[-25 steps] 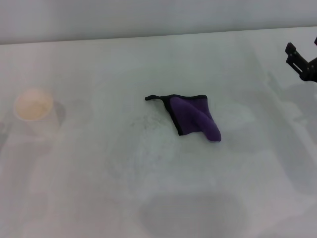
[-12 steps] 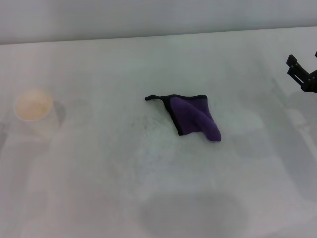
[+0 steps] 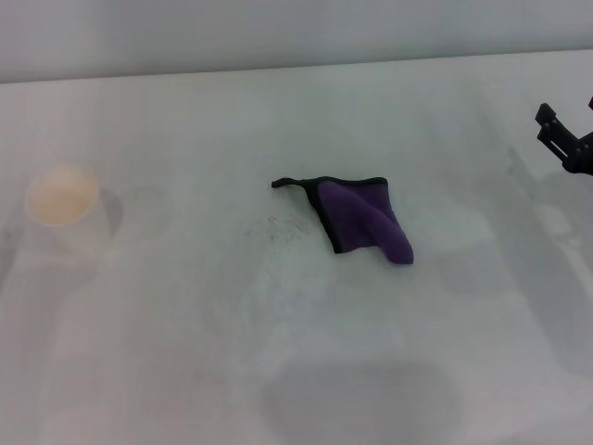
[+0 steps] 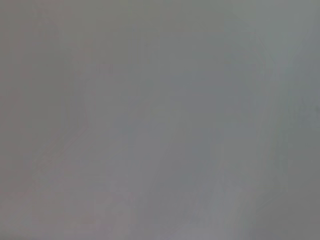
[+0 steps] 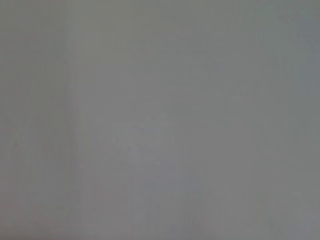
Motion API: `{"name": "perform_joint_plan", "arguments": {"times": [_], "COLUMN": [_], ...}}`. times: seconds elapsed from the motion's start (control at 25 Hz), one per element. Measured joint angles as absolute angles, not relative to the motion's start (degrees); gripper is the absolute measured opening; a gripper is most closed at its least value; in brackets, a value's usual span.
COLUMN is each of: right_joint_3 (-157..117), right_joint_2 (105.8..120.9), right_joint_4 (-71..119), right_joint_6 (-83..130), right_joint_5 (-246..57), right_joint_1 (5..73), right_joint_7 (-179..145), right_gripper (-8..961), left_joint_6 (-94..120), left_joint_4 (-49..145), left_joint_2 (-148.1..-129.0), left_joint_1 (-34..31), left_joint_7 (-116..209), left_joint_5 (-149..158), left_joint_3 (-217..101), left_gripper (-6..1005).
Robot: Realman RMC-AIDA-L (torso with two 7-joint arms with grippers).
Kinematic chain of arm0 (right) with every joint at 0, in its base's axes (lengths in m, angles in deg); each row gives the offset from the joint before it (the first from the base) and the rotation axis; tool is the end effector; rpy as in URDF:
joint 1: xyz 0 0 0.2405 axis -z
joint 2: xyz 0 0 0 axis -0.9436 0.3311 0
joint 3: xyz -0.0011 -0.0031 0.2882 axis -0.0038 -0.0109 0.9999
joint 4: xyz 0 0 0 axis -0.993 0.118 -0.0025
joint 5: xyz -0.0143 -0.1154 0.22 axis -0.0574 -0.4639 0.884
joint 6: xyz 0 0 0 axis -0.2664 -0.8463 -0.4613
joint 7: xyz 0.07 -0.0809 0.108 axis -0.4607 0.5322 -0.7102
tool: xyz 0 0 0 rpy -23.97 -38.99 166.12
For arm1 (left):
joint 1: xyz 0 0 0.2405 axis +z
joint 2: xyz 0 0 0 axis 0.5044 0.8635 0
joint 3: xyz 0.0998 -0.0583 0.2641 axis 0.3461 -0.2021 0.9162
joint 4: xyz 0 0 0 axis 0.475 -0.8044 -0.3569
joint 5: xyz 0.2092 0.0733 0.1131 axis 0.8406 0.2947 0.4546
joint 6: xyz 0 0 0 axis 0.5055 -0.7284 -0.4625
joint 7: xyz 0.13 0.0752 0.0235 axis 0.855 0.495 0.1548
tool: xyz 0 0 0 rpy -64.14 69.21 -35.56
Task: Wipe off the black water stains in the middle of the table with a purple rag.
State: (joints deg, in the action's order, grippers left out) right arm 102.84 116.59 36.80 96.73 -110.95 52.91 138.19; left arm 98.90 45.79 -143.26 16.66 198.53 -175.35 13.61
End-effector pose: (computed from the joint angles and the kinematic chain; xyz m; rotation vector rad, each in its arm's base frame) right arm 0.4431 0.3337 -0.0036 -1.6682 0.6548 0.6389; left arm -0.4357 0.2771 -0.0291 -1.5240 -0.7275 -0.8371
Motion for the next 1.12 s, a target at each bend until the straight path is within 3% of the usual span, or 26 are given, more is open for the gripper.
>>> {"name": "perform_joint_plan", "arguments": {"times": [1.12], "right_joint_3": [103.3], "right_joint_2": [116.47], "right_joint_4": [36.9], "right_joint_6": [96.9], "right_joint_5": [-110.9], "right_joint_1": [53.0], "right_joint_7": [137.6], "right_gripper": [826], "left_joint_6": [99.0], "left_joint_4": [46.1], "left_joint_2": [-143.33], "left_joint_1": [15.3], "left_joint_7": [198.3], "left_joint_5": [-175.4], "left_joint_3": [13.6], "left_gripper": [887]}}
